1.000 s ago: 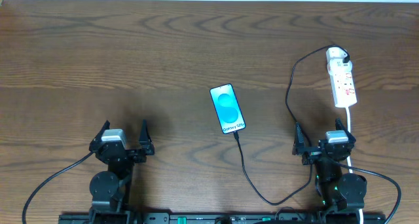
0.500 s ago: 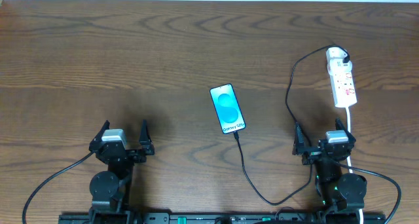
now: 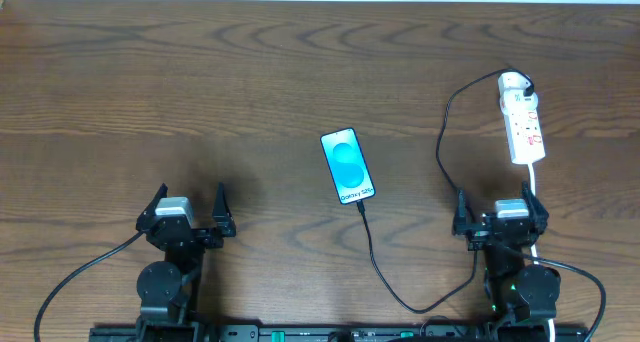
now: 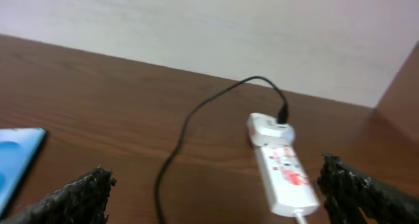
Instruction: Plug charger to phone and switch on socket
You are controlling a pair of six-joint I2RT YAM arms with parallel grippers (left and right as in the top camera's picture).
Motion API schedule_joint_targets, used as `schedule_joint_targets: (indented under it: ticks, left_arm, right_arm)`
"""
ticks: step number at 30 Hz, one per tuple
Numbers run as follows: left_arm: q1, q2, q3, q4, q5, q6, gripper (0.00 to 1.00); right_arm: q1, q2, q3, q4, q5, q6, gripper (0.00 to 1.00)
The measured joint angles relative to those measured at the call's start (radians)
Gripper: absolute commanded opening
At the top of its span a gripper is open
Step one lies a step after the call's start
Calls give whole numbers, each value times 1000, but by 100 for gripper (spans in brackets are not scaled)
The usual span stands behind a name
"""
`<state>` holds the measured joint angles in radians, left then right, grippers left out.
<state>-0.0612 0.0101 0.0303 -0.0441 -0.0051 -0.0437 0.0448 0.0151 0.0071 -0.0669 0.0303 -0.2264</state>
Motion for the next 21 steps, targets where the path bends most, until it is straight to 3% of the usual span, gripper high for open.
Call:
schedule_joint_targets:
  ticks: [11,21]
  left_arm:
    - [0,0,0,0,0,0,98]
    - [0,0,0,0,0,0,98]
  right_arm:
    - [0,0,0,-1,-3,-50,99]
    - [0,0,0,-3,-31,181,99]
